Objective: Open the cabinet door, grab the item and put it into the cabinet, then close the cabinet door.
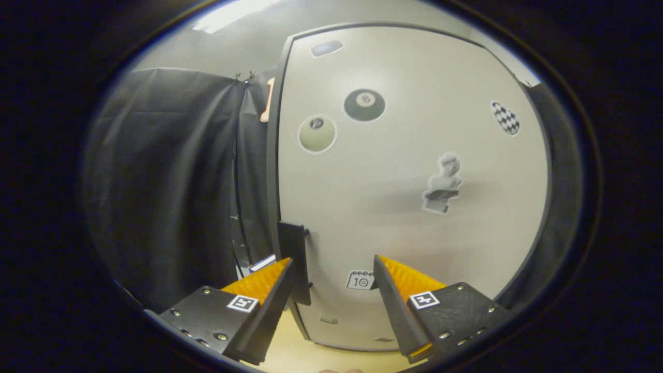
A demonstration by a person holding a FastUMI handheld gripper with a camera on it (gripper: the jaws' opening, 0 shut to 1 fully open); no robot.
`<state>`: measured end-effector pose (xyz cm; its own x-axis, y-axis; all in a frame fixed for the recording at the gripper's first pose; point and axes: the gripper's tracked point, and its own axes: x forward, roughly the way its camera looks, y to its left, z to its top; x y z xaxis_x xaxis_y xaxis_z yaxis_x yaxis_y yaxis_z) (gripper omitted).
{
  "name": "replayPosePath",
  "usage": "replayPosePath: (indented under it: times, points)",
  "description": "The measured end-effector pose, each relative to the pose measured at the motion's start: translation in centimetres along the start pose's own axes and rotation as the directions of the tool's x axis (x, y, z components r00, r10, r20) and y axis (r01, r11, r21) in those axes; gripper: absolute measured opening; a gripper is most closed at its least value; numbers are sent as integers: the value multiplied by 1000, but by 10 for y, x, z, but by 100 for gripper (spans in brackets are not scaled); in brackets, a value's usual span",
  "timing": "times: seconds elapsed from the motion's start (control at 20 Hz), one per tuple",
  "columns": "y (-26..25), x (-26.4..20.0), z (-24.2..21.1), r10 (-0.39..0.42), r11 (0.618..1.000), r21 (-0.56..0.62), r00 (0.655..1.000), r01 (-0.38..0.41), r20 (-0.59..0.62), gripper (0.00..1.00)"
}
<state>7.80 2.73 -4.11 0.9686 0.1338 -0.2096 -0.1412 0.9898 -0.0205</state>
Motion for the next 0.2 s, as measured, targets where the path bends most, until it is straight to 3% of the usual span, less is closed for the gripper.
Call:
replayPosePath:
  times: [0.2]
  points:
    - [-26, -27, 31, -74, 997, -5, 994, 75, 76, 90]
